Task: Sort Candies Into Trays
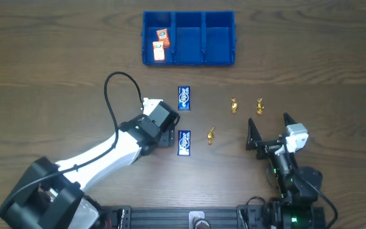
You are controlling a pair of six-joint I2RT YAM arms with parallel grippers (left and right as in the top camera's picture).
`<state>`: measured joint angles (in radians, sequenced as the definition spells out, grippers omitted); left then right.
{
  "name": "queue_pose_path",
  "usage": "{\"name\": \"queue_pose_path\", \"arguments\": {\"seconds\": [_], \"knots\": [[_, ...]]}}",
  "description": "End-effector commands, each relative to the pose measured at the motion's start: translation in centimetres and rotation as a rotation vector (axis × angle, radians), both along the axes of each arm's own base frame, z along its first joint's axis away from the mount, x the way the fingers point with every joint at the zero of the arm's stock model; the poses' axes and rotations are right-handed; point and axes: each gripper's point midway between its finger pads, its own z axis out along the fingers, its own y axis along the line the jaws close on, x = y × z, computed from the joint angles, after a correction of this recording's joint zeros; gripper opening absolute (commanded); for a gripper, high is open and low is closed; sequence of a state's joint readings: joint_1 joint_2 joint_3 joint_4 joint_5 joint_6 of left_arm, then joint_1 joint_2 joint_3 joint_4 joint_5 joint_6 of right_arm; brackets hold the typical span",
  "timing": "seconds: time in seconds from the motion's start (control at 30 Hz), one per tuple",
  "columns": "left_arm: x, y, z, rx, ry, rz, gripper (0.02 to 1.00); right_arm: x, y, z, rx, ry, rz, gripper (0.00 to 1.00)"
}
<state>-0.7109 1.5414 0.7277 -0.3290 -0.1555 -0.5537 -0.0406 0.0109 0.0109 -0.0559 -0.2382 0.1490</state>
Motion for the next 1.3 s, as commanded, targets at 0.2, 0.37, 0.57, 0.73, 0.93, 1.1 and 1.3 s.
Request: {"name": "queue_pose_path", "arguments": {"seconds": [0.2, 0.37, 0.57, 0.73, 0.93, 1.1, 1.3], "knots": [[0.1, -0.3, -1.4, 0.009, 0.025, 0.005, 0.792, 0.0, -0.1, -0.1, 0.007, 0.001, -0.005, 1.000], [0.0, -0.2, -1.9, 0.013, 0.041, 0.026, 0.654, 0.0, -0.1, -0.1, 0.007, 0.001, -0.005, 1.000], [-0.1, -0.3, -2.2, 0.009, 0.051, 0.023, 0.439, 0.0, -0.1, -0.1, 0.006, 0.001, -0.005, 0.998], [0.2, -0.7, -2.1, -0.007, 0.038, 0.021, 0.277, 0.0, -0.1, -0.1, 0.007, 0.001, -0.005, 1.000], [2.0, -1.5, 2.2, -0.040, -0.057, 0.022, 0.261, 0.0, -0.1, -0.1, 0.007, 0.001, -0.005, 1.000], [6.2, -1.3, 14.5, -0.038, -0.311, 0.042, 0.266, 0.0, -0.1, -0.1, 0.007, 0.001, -0.005, 1.000], [12.8, -0.7, 28.0, -0.032, -0.538, 0.066, 0.279, 0.0, -0.1, -0.1, 0.006, 0.001, -0.005, 1.000]]}}
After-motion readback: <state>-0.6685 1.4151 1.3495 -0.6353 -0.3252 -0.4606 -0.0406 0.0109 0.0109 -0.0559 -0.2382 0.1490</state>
